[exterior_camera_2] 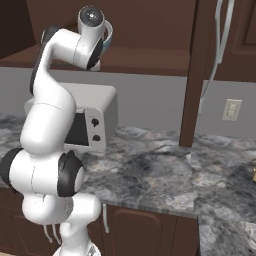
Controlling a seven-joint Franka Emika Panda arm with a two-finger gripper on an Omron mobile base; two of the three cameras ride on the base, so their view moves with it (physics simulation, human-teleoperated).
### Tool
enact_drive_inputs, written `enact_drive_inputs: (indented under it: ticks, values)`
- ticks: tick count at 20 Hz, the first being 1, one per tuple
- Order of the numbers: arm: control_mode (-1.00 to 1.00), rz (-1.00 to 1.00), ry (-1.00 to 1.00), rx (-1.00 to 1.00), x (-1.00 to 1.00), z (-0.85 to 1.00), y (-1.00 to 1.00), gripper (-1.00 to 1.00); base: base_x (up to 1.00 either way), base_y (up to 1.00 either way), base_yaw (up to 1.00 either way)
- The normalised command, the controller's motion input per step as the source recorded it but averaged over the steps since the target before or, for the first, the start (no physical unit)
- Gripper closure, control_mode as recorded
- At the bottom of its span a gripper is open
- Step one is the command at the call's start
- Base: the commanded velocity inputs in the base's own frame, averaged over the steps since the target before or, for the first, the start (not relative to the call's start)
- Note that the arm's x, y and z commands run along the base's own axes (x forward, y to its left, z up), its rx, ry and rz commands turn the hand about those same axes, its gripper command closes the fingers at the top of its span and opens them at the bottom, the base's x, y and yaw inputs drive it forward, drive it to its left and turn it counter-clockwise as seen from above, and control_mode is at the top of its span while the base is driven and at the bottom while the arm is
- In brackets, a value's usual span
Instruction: Pick up the bowls on the counter and stack them on top of one another in the open cabinet. Place the smaller bowl on top of the larger bowl.
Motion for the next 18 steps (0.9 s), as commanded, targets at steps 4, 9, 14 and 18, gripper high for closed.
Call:
enact_drive_inputs:
  ticks: [4, 9, 14, 18]
  values:
    - [-1.00, 0.00, 0.00, 0.00, 0.16, 0.00, 0.00, 1.00, 0.00, 0.00, 0.00]
    - [-1.00, -0.01, 0.00, 0.00, 0.39, 0.00, 0.01, 1.00, 0.00, 0.00, 0.00]
    - [-1.00, 0.00, 0.00, 0.00, 0.29, 0.00, 0.00, 1.00, 0.00, 0.00, 0.00]
    - [-1.00, -0.02, 0.00, 0.00, 0.11, -0.01, 0.02, -1.00, 0.00, 0.00, 0.00]
